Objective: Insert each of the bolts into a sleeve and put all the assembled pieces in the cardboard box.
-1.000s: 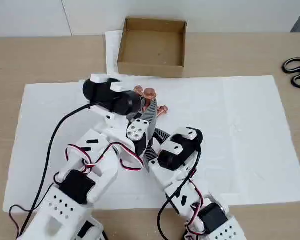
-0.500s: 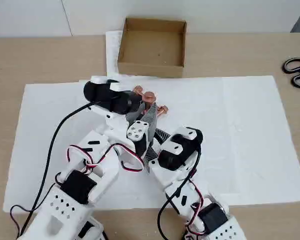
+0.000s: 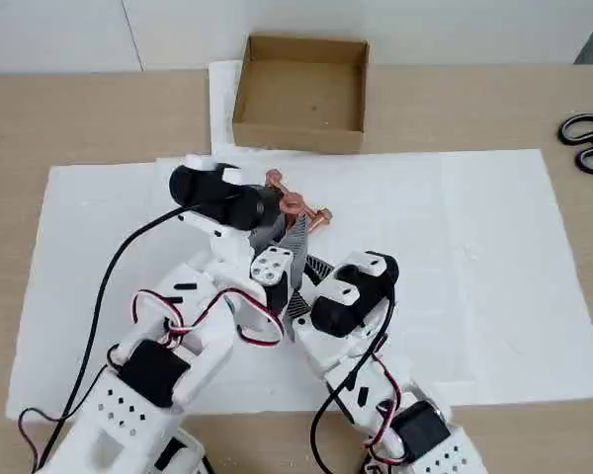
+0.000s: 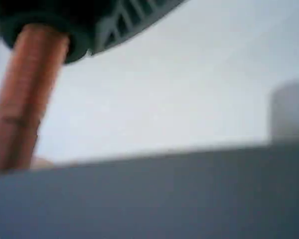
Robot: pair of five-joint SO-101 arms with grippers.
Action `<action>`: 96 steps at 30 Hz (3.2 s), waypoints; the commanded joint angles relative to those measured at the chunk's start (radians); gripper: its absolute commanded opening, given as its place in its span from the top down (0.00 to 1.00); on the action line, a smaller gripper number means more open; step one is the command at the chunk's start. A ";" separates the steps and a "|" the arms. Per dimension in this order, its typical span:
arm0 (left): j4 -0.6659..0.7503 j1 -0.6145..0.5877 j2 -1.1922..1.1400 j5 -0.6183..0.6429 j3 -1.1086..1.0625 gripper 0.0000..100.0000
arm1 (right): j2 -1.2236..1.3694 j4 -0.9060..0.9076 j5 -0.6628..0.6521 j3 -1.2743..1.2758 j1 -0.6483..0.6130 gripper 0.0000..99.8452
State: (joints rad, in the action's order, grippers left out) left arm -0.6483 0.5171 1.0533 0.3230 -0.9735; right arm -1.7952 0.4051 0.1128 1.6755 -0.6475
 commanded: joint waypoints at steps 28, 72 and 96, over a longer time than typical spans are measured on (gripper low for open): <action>-0.078 0.037 0.103 -0.112 -0.120 0.96 | -0.008 -0.013 0.009 0.009 -0.001 1.00; -0.572 -0.790 0.109 -0.129 0.087 0.84 | 0.753 -0.054 -0.341 -0.816 0.352 1.00; -0.601 -0.792 0.110 -0.133 0.036 0.84 | 2.387 -0.114 -0.339 -2.228 0.429 1.00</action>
State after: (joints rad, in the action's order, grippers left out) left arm -1.2467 -0.2685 1.1500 0.1972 -0.9429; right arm 0.5416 0.3222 -0.2202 -0.3943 -0.2256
